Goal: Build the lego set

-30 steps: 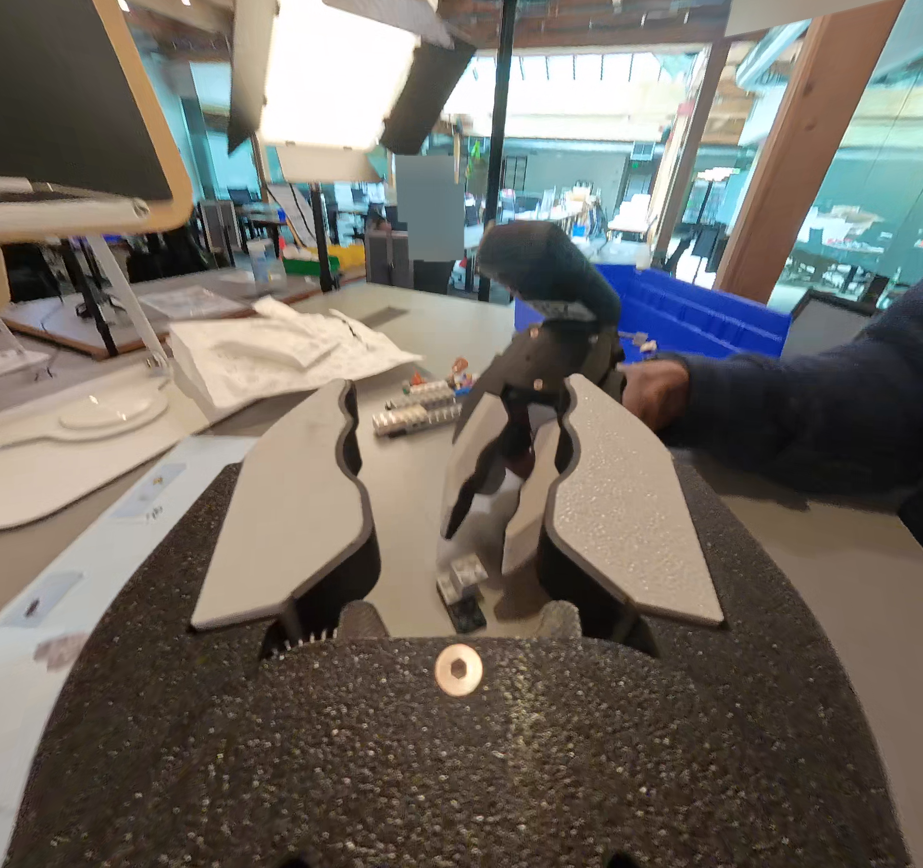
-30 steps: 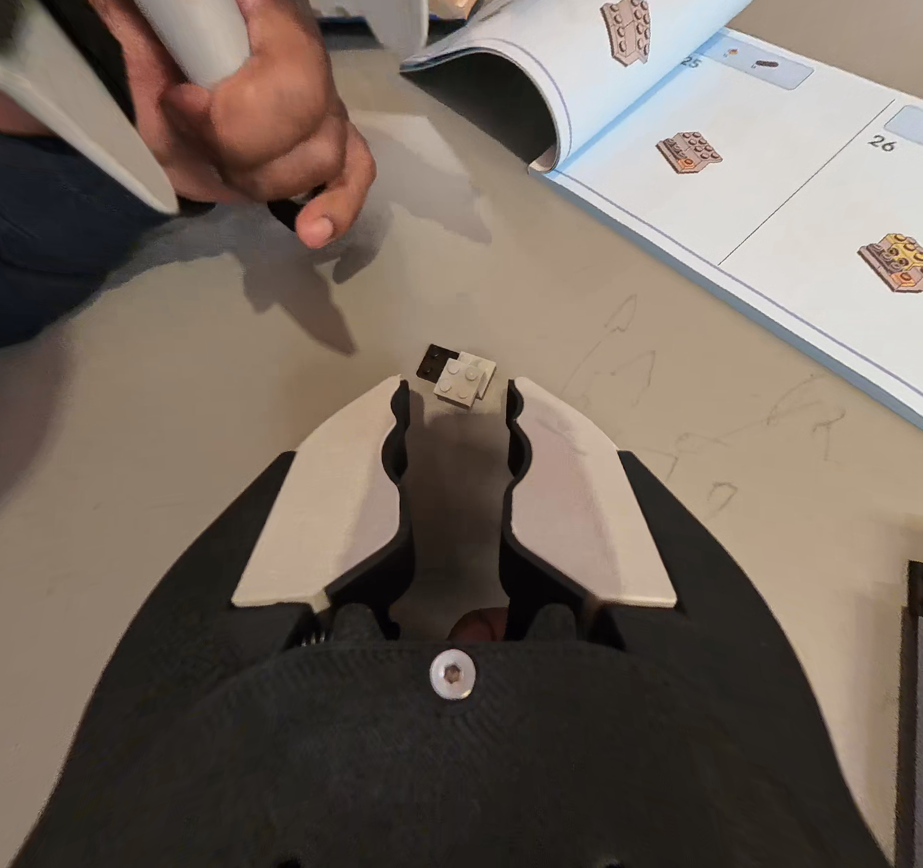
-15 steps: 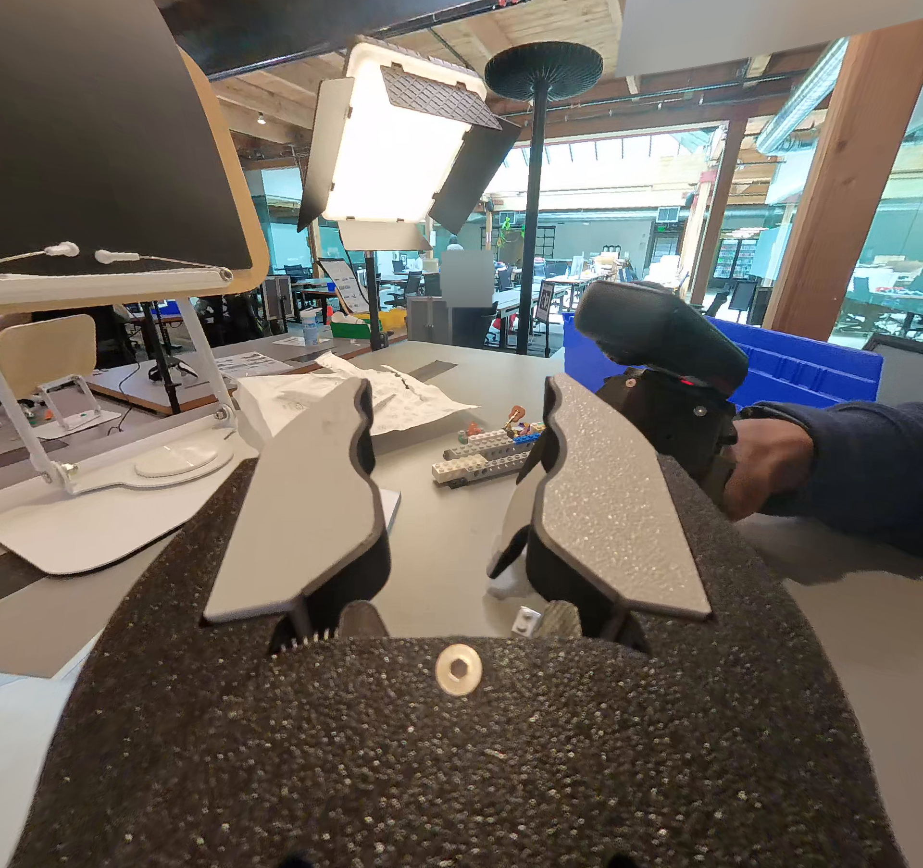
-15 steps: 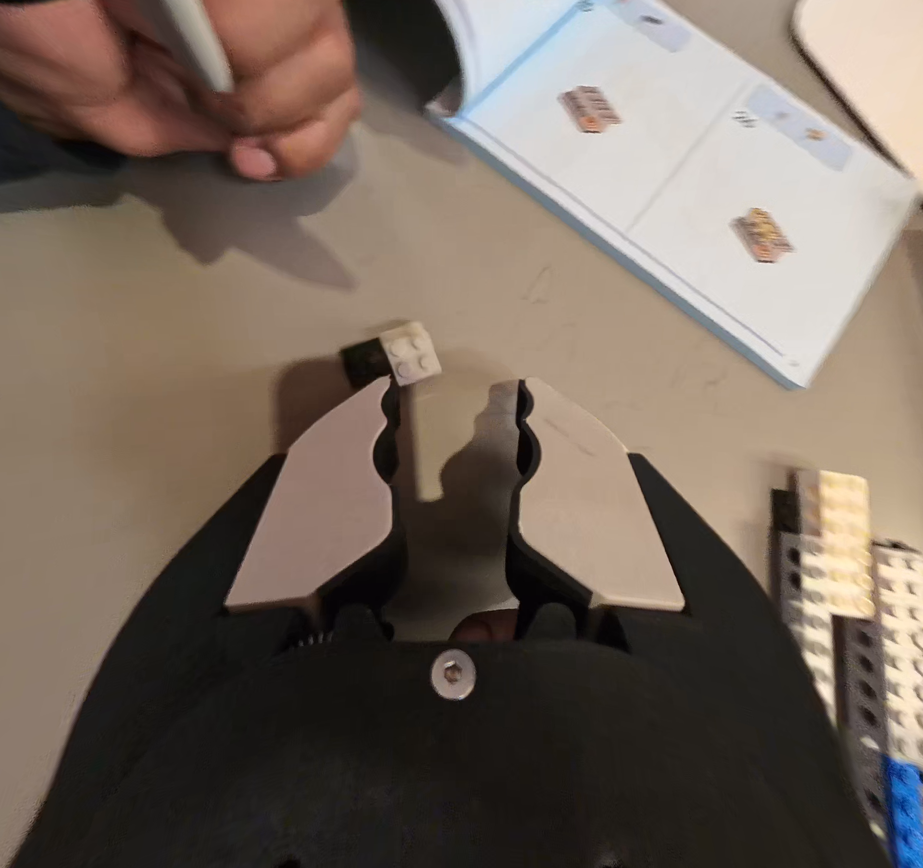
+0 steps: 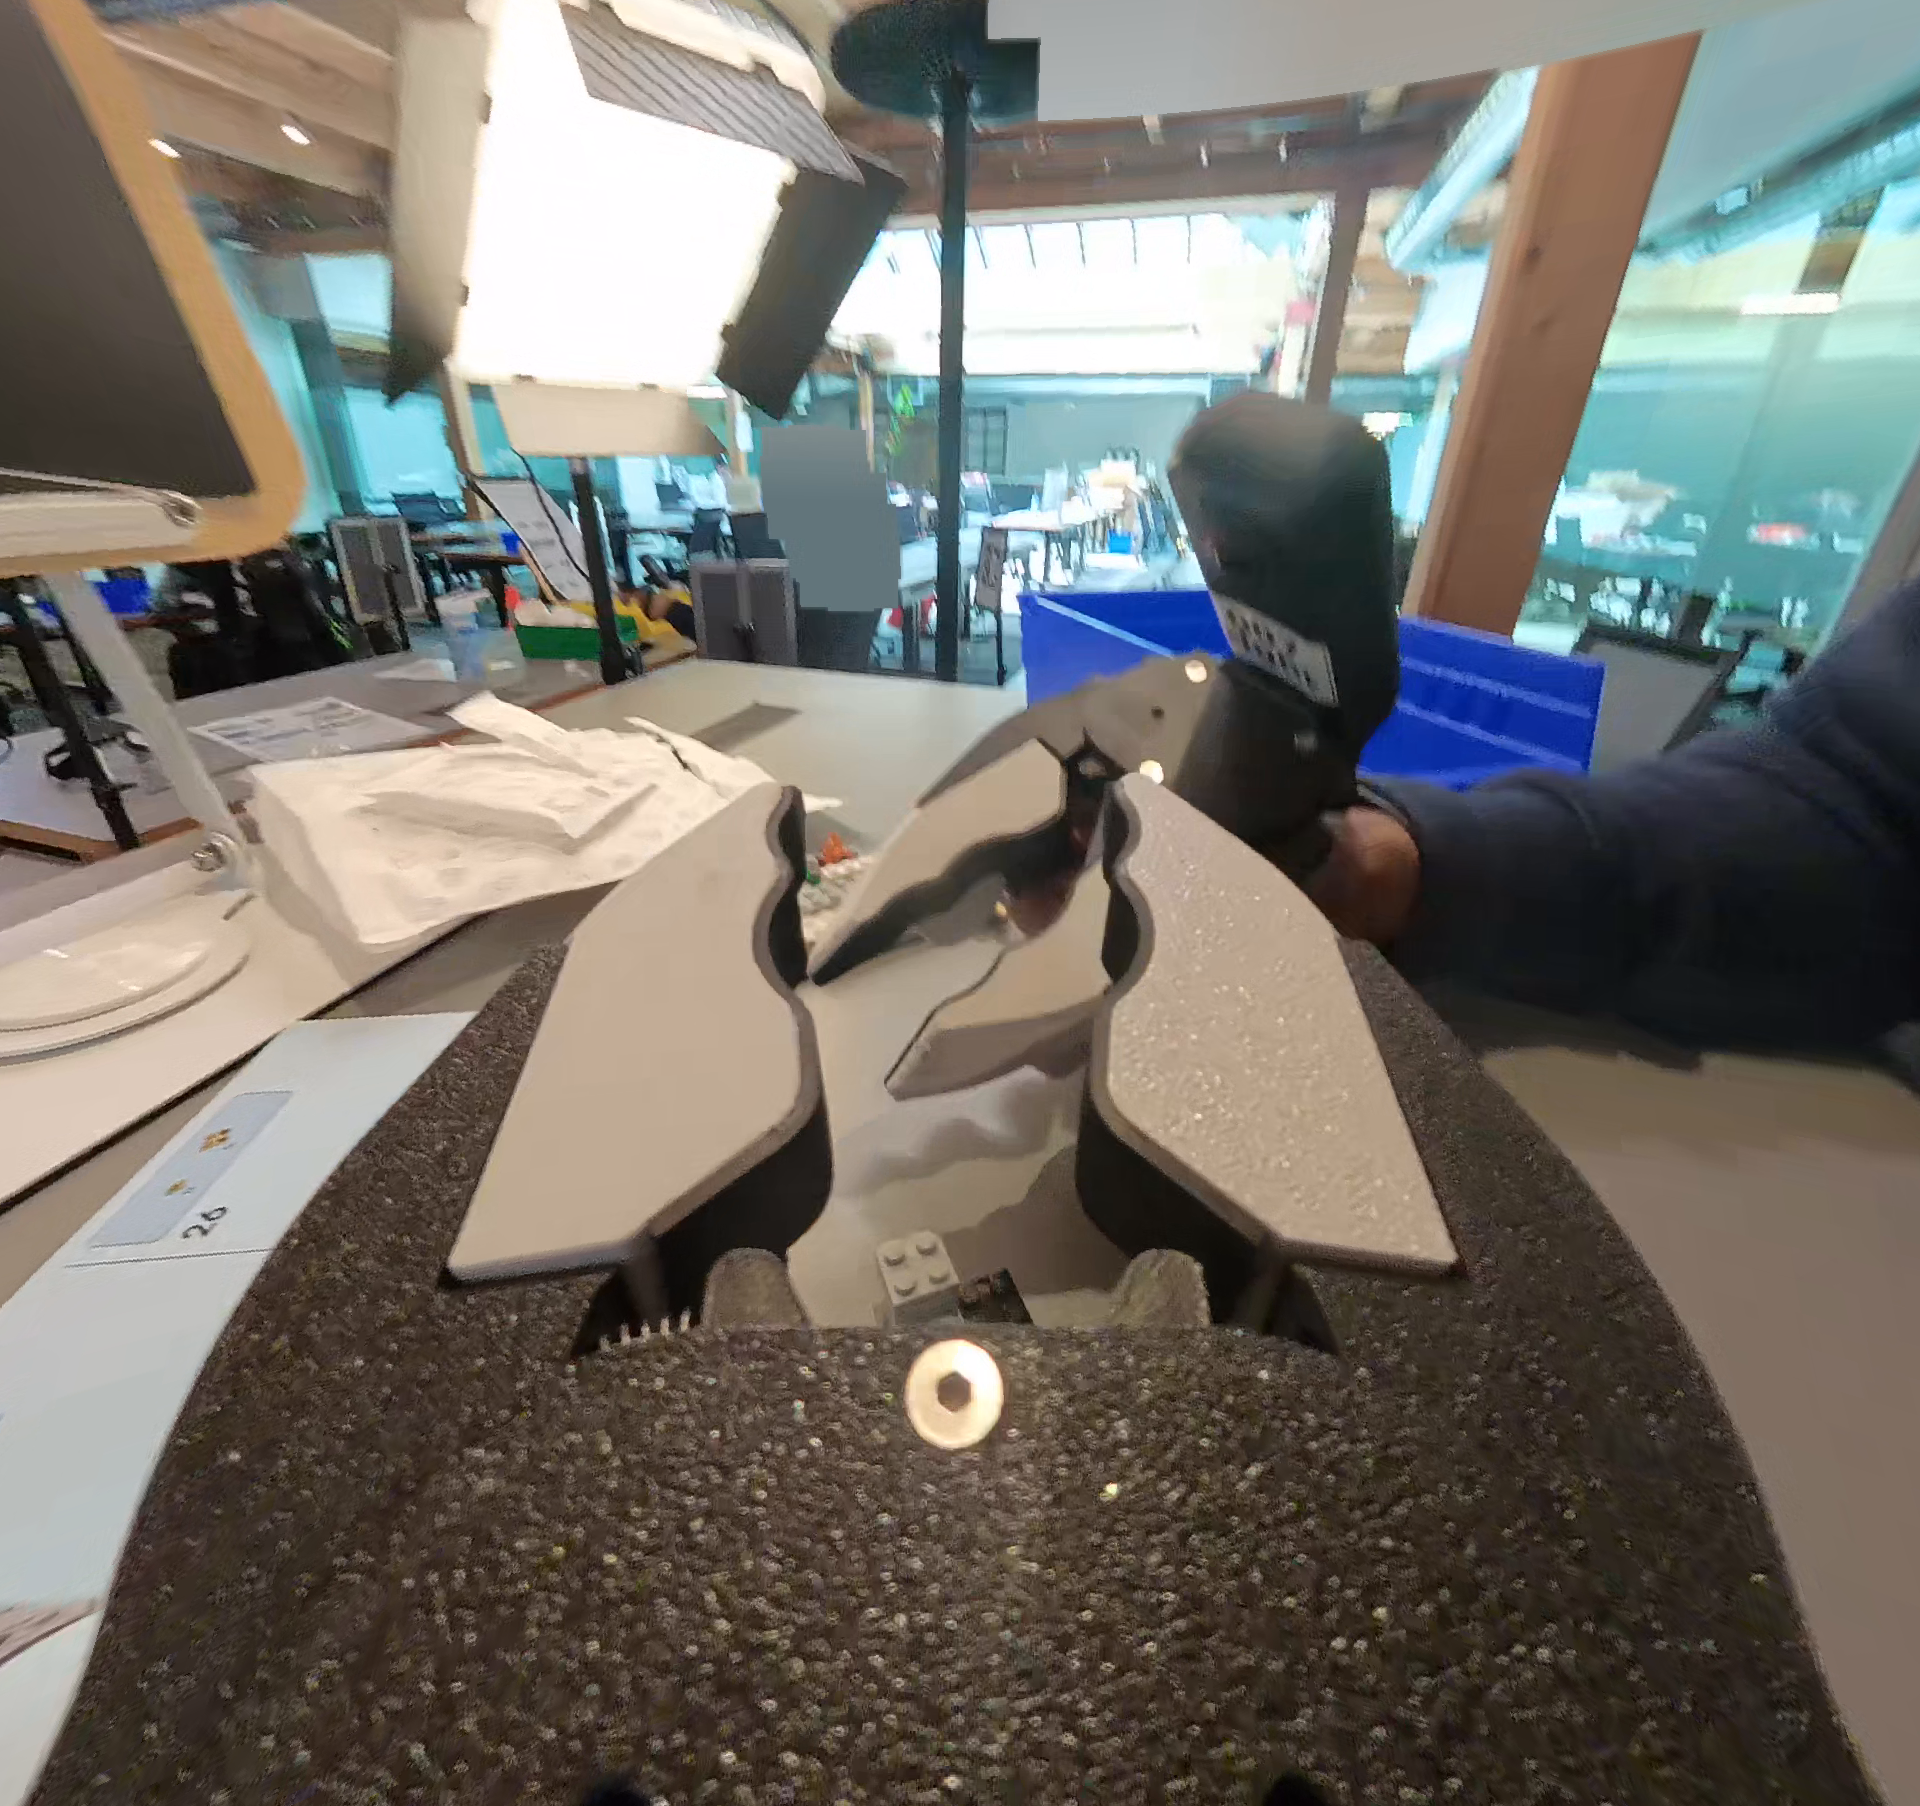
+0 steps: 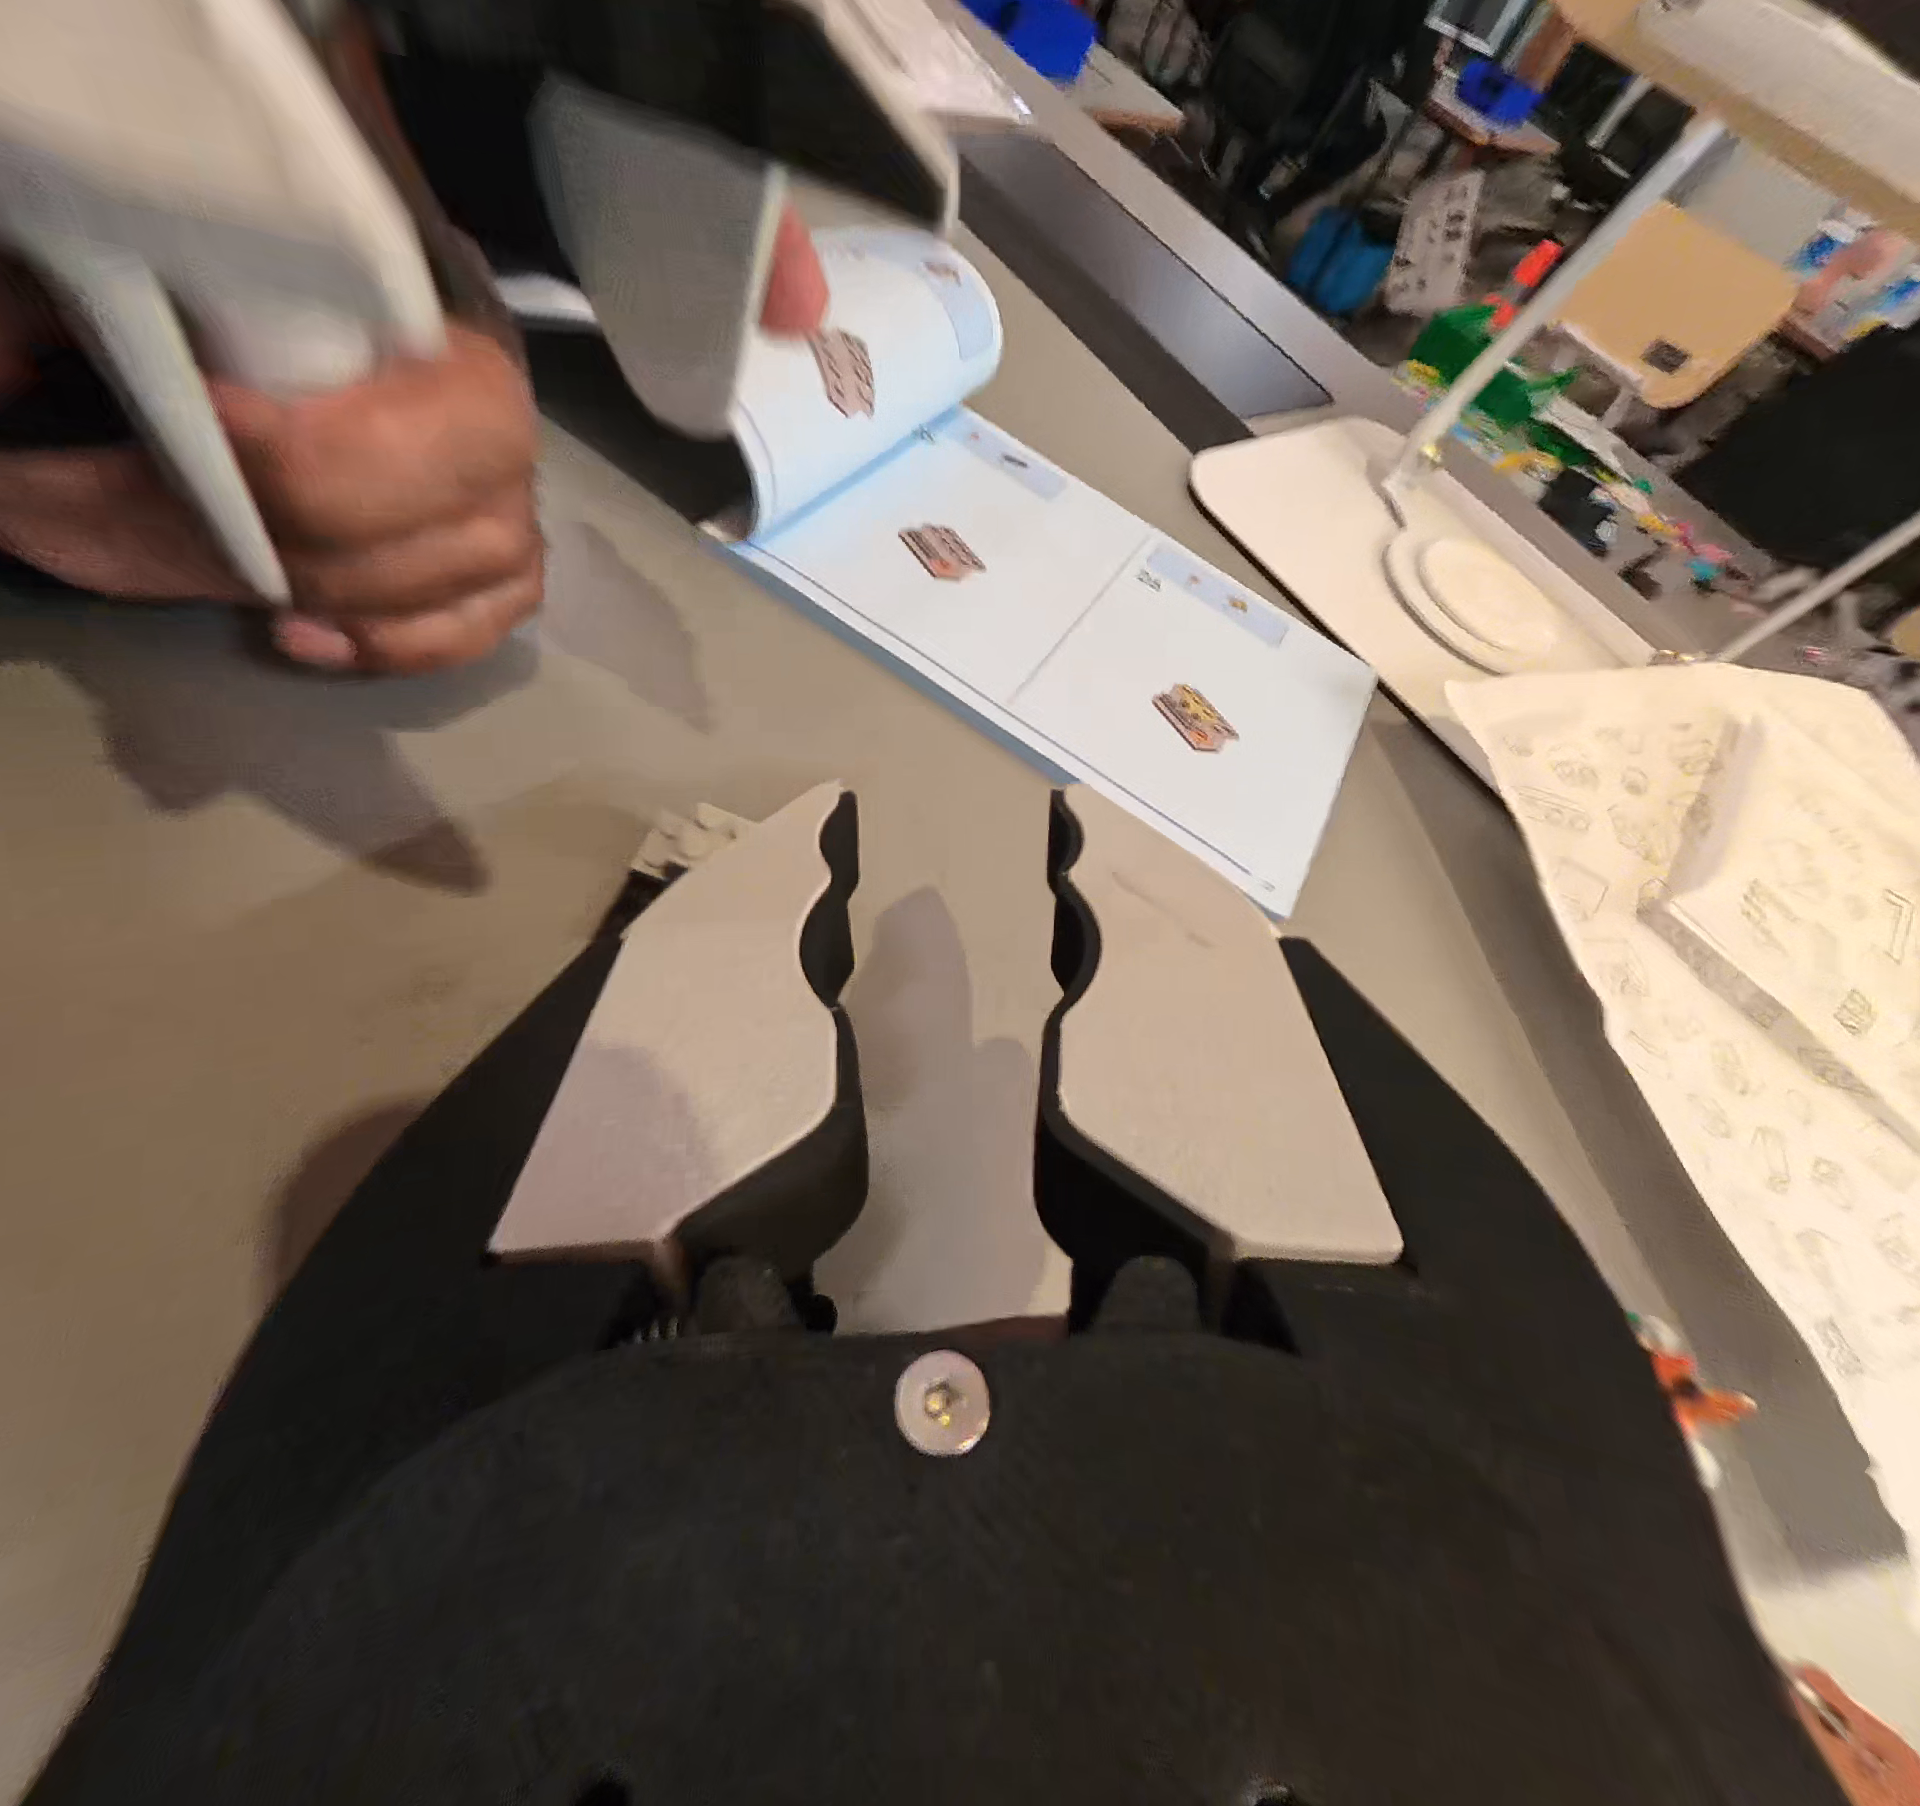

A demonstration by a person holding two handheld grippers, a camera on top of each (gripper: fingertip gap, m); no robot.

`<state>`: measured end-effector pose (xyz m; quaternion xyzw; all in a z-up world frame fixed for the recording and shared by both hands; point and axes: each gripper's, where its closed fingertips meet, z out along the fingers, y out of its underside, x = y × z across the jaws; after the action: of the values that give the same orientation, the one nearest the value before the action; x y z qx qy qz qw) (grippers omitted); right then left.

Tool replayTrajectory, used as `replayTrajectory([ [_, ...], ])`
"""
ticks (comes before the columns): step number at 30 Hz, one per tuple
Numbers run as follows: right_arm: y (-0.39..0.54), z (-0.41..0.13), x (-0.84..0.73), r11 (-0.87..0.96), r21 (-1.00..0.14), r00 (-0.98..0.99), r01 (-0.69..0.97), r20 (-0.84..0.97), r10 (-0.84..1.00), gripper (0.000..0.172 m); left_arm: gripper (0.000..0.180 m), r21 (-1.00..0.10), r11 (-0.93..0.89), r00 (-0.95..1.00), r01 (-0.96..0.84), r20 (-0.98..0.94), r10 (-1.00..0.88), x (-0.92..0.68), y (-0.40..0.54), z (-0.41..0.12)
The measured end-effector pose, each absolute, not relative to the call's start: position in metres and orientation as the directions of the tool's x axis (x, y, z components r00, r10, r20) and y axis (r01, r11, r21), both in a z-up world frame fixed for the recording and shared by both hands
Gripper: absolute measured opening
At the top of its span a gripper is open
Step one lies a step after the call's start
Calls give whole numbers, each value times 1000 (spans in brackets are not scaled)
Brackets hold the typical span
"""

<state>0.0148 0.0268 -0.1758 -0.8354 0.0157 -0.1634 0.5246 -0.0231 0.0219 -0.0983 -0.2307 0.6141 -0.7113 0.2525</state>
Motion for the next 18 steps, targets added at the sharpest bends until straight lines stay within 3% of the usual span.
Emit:
replayTrajectory([
  [6,23,-186,10,-484,-875,980,20,112,-162,36,55,-995,-51,-813,-82,97,-574,-23,12,-119],
  [12,23,-188,13,-490,-872,984,-27,64,-168,37,55,-993,-8,-816,-120,103,-568,-22,14,-126],
  [18,19,-188,21,-454,-871,974,-188,-107,-200,38,56,-983,82,-805,-167,88,-586,-17,11,-140],
])
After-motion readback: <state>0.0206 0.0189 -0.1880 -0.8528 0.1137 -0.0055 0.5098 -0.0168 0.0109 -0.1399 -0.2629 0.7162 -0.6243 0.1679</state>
